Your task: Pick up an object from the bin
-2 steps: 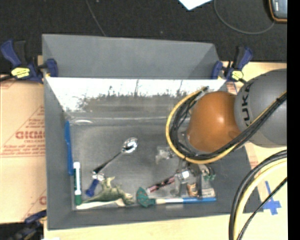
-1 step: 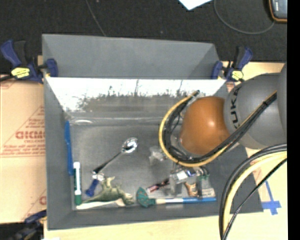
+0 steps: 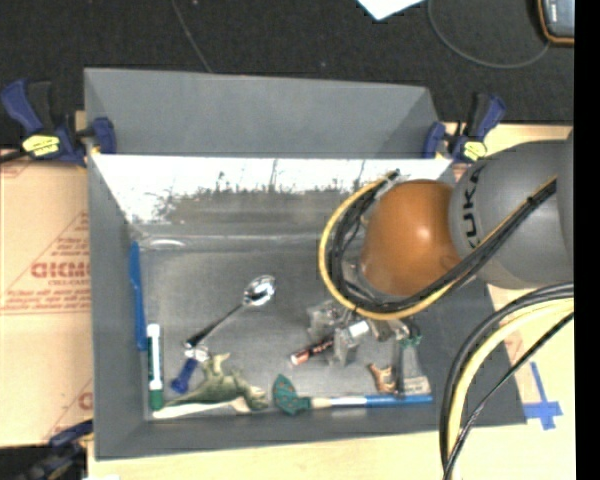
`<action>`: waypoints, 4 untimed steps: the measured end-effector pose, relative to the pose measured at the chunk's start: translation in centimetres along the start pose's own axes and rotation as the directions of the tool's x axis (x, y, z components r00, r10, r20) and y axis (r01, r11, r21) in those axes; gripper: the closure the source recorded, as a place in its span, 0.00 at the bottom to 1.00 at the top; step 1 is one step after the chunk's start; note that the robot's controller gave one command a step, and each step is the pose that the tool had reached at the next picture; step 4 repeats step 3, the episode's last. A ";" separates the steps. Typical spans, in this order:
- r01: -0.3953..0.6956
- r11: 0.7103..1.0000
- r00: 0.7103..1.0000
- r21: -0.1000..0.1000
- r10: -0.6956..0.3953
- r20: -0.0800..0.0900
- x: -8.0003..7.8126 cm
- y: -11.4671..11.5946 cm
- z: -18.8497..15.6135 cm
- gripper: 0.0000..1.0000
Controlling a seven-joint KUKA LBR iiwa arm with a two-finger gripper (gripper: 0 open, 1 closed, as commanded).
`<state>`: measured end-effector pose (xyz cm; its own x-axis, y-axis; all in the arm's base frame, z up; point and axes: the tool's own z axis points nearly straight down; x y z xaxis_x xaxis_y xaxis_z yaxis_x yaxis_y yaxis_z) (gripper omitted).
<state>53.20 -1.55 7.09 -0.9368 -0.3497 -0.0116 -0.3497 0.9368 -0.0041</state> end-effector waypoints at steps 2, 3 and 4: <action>-0.003 1.000 1.000 0.000 0.003 0.002 0.0 0.0 -0.3 1.00; -0.004 1.000 1.000 -0.001 0.004 -0.003 0.1 0.0 -1.6 1.00; -0.004 1.000 1.000 -0.001 0.004 -0.003 0.1 0.0 -1.6 1.00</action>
Offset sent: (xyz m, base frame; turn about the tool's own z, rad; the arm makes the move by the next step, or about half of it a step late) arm -0.0002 -0.0001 0.0061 0.0003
